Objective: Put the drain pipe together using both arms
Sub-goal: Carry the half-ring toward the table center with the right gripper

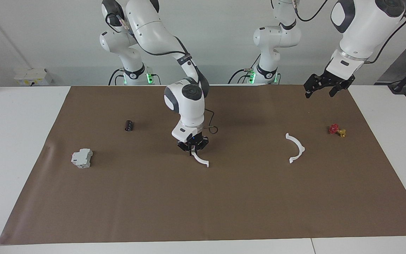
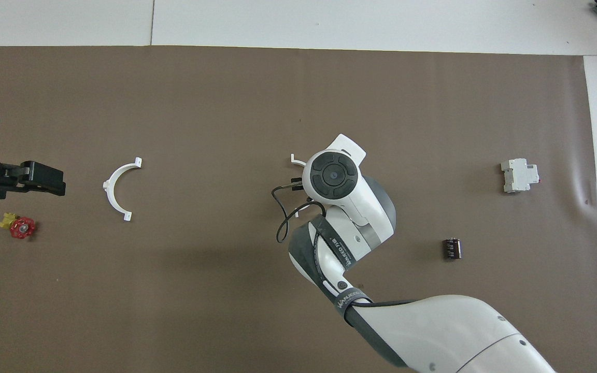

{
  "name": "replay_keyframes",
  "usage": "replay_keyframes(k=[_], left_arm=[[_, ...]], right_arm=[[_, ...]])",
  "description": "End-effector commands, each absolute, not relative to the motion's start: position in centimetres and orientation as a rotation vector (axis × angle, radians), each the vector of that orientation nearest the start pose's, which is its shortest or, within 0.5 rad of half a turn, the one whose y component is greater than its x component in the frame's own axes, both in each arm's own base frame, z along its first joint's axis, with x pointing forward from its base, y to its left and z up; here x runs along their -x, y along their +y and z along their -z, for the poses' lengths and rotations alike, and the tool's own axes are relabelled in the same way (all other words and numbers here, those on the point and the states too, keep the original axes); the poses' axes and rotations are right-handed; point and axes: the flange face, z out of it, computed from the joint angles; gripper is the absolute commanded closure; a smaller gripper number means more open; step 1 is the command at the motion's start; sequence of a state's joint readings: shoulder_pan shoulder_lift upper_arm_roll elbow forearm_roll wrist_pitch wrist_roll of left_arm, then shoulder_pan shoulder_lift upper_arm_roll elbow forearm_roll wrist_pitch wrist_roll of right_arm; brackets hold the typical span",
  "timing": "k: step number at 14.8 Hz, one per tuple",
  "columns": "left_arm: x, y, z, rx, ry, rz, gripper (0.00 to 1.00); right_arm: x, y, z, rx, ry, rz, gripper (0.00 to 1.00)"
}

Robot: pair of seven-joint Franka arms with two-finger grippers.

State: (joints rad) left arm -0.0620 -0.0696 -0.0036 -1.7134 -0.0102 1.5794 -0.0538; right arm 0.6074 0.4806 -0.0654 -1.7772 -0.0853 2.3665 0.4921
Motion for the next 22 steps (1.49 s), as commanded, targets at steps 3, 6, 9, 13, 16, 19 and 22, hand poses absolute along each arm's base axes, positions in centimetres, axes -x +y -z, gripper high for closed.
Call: replay_keyframes(k=[3,6,9,13,16,19,22], left_arm=[[-53.0,-3.4,-59.7,3.162,-0.004,-0.085,0.00],[-52.7,-3.3,-59.5,3.161,-0.007,-0.090,0.00],[-52.8,-3.3,-59.3,3.162,-0.005,-0.077,0.00],[-52.9,-3.3,-59.3,3.162,-0.007,-0.075,0.00],[-52.9,-3.1,-59.3,3.163,-0.012,-0.075,0.00],[-52.9,-3.1,-59.3,3.163,-0.012,-0.075,0.00],[-52.9,-3.1,-59.2,3.163,-0.012,-0.077,0.00]], right_arm=[[-57.0,34.8,-29.7,3.157,-0.247,0.244,1.00],[-56.8,35.0,-29.5,3.155,-0.178,0.236,1.00],[-56.8,35.0,-29.5,3.155,-0.161,0.236,1.00],[-56.7,34.9,-29.3,3.157,-0.150,0.232,1.00],[-56.5,34.8,-29.0,3.160,-0.152,0.224,1.00],[-56.5,34.9,-29.2,3.164,-0.151,0.216,0.00],[-56.7,34.7,-31.4,3.163,-0.131,0.205,0.00]])
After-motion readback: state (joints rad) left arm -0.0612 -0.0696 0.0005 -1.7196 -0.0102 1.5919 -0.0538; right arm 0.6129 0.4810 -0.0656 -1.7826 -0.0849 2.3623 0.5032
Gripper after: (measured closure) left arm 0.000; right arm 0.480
